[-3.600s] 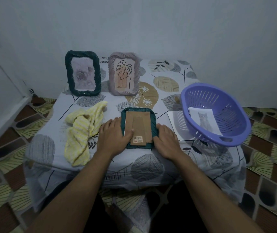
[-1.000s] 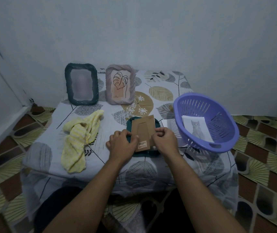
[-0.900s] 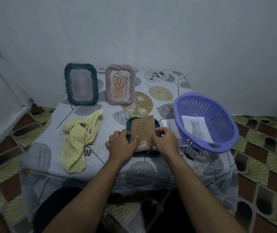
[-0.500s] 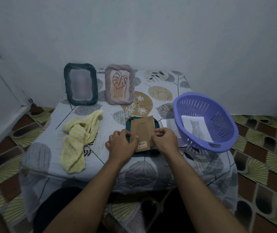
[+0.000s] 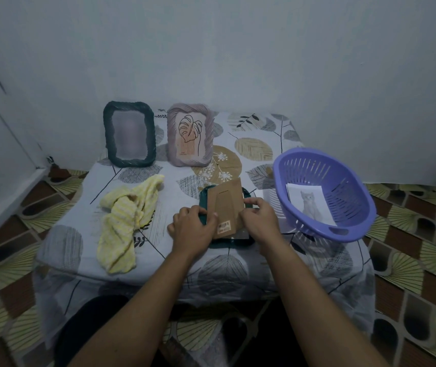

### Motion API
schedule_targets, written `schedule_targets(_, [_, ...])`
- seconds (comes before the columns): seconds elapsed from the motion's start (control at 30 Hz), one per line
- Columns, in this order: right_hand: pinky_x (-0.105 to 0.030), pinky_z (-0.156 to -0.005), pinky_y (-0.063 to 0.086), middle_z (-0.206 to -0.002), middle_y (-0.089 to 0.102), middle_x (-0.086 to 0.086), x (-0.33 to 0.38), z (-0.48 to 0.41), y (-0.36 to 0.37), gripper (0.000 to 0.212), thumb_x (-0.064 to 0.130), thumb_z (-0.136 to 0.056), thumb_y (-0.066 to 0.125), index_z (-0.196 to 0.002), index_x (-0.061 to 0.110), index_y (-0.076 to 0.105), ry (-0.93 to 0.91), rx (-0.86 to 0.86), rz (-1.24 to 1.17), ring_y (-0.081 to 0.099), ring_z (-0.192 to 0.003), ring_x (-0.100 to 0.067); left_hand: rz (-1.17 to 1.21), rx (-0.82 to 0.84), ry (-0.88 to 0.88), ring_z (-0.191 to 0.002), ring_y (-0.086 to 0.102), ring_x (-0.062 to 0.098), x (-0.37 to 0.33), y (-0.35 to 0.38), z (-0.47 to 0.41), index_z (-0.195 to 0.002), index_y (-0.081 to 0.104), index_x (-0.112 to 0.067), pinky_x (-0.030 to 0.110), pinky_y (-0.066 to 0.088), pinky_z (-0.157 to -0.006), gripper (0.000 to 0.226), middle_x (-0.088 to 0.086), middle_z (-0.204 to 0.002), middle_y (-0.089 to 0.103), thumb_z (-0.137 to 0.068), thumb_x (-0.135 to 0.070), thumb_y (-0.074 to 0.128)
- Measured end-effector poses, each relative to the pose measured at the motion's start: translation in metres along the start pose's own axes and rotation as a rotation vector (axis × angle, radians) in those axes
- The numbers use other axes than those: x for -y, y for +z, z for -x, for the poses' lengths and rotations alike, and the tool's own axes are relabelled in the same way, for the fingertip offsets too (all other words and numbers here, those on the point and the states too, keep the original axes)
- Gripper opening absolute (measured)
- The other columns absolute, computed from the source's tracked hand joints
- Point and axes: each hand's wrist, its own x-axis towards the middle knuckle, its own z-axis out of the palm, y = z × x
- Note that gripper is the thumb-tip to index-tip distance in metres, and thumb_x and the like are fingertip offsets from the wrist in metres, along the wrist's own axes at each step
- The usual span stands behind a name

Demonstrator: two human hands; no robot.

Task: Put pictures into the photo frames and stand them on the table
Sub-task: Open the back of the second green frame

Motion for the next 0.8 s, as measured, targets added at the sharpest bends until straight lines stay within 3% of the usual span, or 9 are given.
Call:
schedule_targets(0.13, [-0.042,-0.08,0.059,-0.089,0.07,0.0,0.003,0.004,0.003,0.026,0.007,-0.091,0.057,-0.109,0.025,0.06,-0.069,-0.014,-0.083,0.07,-0.089,-0.021,0.059,-0.033,-0.064,-0.126,0.035,0.025,-0.003,-0.007,-0.001,-0.113,0.061,-0.032,0.044,0.024,-0.1,0.034,0.0,-0.124,0.047,-0.092,-0.057,0.052])
schedule_targets(0.23, [-0.043,-0.084,0.058,-0.093,0.073,-0.001,0.002,0.004,0.012,0.024,0.012,-0.093,0.06,-0.111,0.027,0.062,-0.105,-0.009,-0.106,0.071,-0.088,-0.02,0.21,-0.054,-0.053,-0.119,0.048,0.023,0.002,-0.015,-0.007,-0.109,0.061,-0.031,0.043,0.034,-0.103,0.036,-0.006,-0.117,0.058,-0.087,-0.059,0.055])
schedule_targets(0.33, [-0.041,-0.084,0.059,-0.1,0.073,0.003,0.002,0.006,0.028,0.023,0.014,-0.093,0.063,-0.111,0.028,0.066,-0.137,-0.006,-0.102,0.071,-0.091,-0.015,0.404,-0.051,-0.053,-0.093,0.063,0.015,0.01,-0.031,-0.011,-0.109,0.059,-0.021,0.031,0.05,-0.078,0.041,-0.007,-0.099,0.063,-0.085,-0.053,0.067])
schedule_targets(0.43, [-0.03,-0.076,0.056,-0.104,0.071,0.007,0.006,0.01,0.048,0.025,0.019,-0.092,0.062,-0.116,0.025,0.069,-0.129,0.046,0.013,0.068,-0.091,-0.011,0.333,-0.064,-0.093,-0.081,0.062,0.011,0.025,-0.046,-0.014,-0.105,0.057,-0.016,0.024,0.045,-0.063,0.036,-0.002,-0.094,0.063,-0.085,-0.041,0.073])
schedule_targets(0.5, [-0.026,-0.066,0.053,-0.098,0.07,0.004,0.012,0.016,0.061,0.021,0.018,-0.091,0.057,-0.107,0.021,0.07,-0.093,0.149,0.098,0.066,-0.087,-0.014,0.251,-0.057,-0.127,-0.084,0.062,0.016,0.04,-0.054,-0.017,-0.104,0.059,-0.014,0.026,0.044,-0.067,0.037,-0.001,-0.094,0.064,-0.084,-0.041,0.074])
schedule_targets(0.6, [-0.031,-0.063,0.05,-0.087,0.065,-0.002,0.018,0.025,0.083,0.007,0.018,-0.089,0.054,-0.087,0.017,0.061,-0.062,0.259,0.172,0.063,-0.083,-0.023,0.132,-0.033,-0.167,-0.097,0.063,0.025,0.063,-0.066,-0.023,-0.112,0.064,-0.009,0.029,0.044,-0.077,0.045,0.006,-0.101,0.068,-0.084,-0.043,0.074])
schedule_targets(0.7, [-0.033,-0.071,0.048,-0.106,0.063,-0.006,0.025,0.035,0.1,0.011,0.022,-0.09,0.052,-0.101,0.022,0.05,-0.016,0.334,0.143,0.062,-0.1,-0.028,0.086,-0.046,-0.171,-0.097,0.064,0.03,0.076,-0.077,-0.026,-0.106,0.067,-0.008,0.032,0.047,-0.077,0.039,0.011,-0.098,0.072,-0.084,-0.04,0.073])
schedule_targets(0.8, [-0.029,-0.071,0.046,-0.107,0.063,-0.004,0.028,0.046,0.112,0.021,0.024,-0.089,0.052,-0.107,0.016,0.059,0.008,0.428,0.138,0.06,-0.101,-0.024,0.048,-0.078,-0.118,-0.089,0.066,0.033,0.081,-0.084,-0.024,-0.099,0.07,-0.005,0.035,0.05,-0.073,0.037,0.014,-0.092,0.072,-0.083,-0.038,0.072])
